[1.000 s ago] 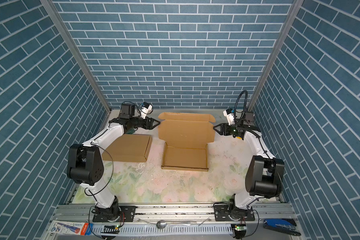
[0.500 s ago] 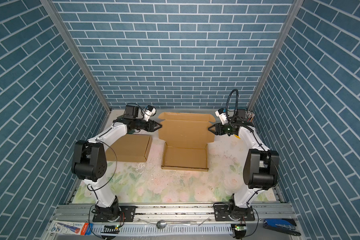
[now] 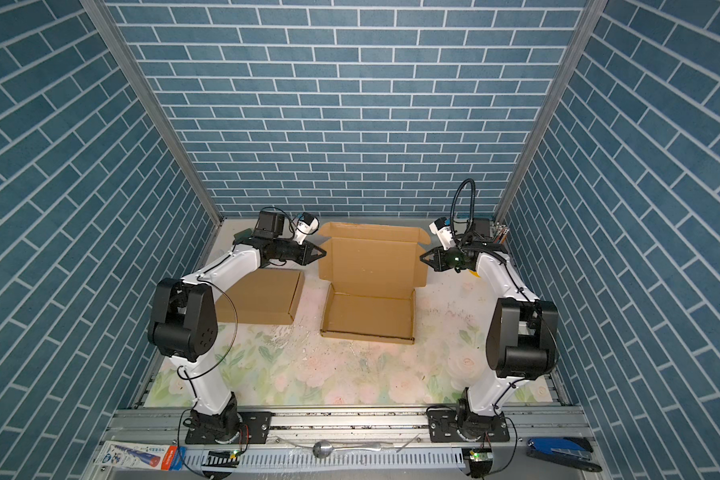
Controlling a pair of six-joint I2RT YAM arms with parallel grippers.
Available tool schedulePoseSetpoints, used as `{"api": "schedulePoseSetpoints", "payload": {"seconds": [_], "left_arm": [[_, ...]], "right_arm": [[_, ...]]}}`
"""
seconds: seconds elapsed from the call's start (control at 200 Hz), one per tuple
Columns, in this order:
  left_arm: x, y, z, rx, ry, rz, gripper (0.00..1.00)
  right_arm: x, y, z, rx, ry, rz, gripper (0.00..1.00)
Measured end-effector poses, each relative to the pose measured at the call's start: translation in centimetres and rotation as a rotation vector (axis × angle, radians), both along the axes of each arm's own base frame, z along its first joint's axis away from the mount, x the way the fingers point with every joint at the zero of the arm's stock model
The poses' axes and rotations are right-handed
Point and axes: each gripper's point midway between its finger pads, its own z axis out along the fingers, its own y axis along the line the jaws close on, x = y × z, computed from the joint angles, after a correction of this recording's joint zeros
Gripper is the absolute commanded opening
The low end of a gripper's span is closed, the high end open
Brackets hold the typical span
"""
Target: Fold the paper box
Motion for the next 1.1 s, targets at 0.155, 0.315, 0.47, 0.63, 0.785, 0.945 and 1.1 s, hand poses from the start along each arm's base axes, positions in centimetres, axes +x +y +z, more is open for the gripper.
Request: {"api": "schedulePoseSetpoints", "payload": {"seconds": [0.155, 0.315, 0.47, 0.63, 0.785, 0.945, 1.1], "left_arm": [[0.5, -0.3, 0.2, 0.014, -0.024, 0.021, 0.0], [1.6, -0.4, 1.3, 0.02, -0.091, 0.091, 0.0], [3.3, -0.5, 3.8, -0.002, -0.195, 0.177, 0.0], [4.6, -1.2, 5.3, -0.016, -0.285, 0.245, 0.0], [4.7, -2.3, 5.1, -0.036, -0.325, 0.288, 0.0], [4.7, -3.2, 4.7, -0.037, -0.361, 0.329, 0.0], [4.7, -3.9, 4.1, -0.028, -0.394, 0.37, 0.0]], "right_arm": [[0.7, 0.5, 0.1, -0.033, -0.035, -0.013, 0.0], [1.8, 0.9, 1.5, -0.086, -0.124, -0.051, 0.0], [3.8, 1.5, 3.6, -0.139, -0.251, -0.122, 0.0], [6.0, 1.4, 4.8, -0.191, -0.377, -0.233, 0.0], [7.3, 0.8, 4.3, -0.214, -0.445, -0.353, 0.0], [7.8, 0.7, 3.9, -0.224, -0.51, -0.471, 0.0], [7.6, 0.4, 3.2, -0.202, -0.538, -0.565, 0.0]]}}
